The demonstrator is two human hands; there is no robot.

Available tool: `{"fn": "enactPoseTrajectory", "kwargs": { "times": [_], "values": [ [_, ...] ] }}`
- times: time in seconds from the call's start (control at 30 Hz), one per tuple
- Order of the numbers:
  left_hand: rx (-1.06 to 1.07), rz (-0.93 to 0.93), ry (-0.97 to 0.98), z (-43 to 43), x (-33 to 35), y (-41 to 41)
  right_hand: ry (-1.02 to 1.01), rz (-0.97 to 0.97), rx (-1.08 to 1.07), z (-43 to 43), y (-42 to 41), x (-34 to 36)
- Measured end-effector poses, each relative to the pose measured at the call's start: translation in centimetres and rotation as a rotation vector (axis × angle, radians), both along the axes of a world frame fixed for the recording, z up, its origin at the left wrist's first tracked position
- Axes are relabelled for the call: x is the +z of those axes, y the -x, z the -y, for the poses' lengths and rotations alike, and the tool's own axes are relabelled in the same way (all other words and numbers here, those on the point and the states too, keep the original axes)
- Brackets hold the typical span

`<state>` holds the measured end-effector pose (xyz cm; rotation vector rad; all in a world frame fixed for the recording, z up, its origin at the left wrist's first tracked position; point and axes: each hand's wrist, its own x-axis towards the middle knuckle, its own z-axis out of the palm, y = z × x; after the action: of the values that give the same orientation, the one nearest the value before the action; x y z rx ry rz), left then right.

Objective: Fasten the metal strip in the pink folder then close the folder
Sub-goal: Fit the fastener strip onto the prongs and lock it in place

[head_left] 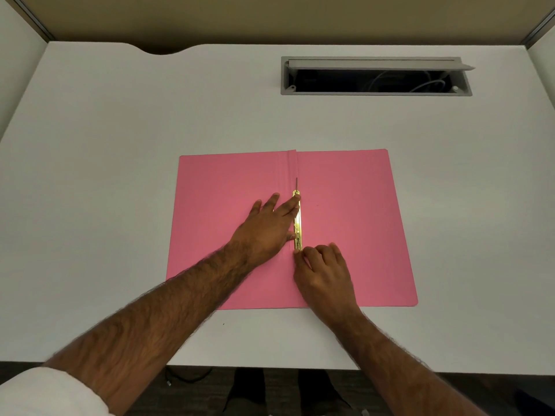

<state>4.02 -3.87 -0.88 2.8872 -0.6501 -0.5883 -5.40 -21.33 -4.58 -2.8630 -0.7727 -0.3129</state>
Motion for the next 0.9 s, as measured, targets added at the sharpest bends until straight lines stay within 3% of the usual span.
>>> {"fn": "enactPoseTrajectory", "kwargs": {
  "times": [0.23,0.43,0.57,0.77,0.9],
  "values": [
    [0.000,0.009,-0.006,-0.1,-0.2,0.0,-0.036,0.093,0.148,2.1,-1.1,-0.4],
    [0.001,0.019,-0.007,-0.2,-0.5,0.1,0.035,0.047,0.251,3.3,-1.9,-0.7],
    [0.009,0.013,-0.002,-0.2,-0.7,0.1,-0.032,-0.025,0.163,2.6,-0.5,-0.6],
    [0.039,-0.011,0.023,-0.1,-0.5,0.1,-0.316,-0.194,-0.098,0.2,-0.3,0.3],
    [0.075,0.000,0.082,0.0,0.1,0.2,-0.339,-0.267,-0.137,-0.8,-2.3,0.7]
  ]
}}
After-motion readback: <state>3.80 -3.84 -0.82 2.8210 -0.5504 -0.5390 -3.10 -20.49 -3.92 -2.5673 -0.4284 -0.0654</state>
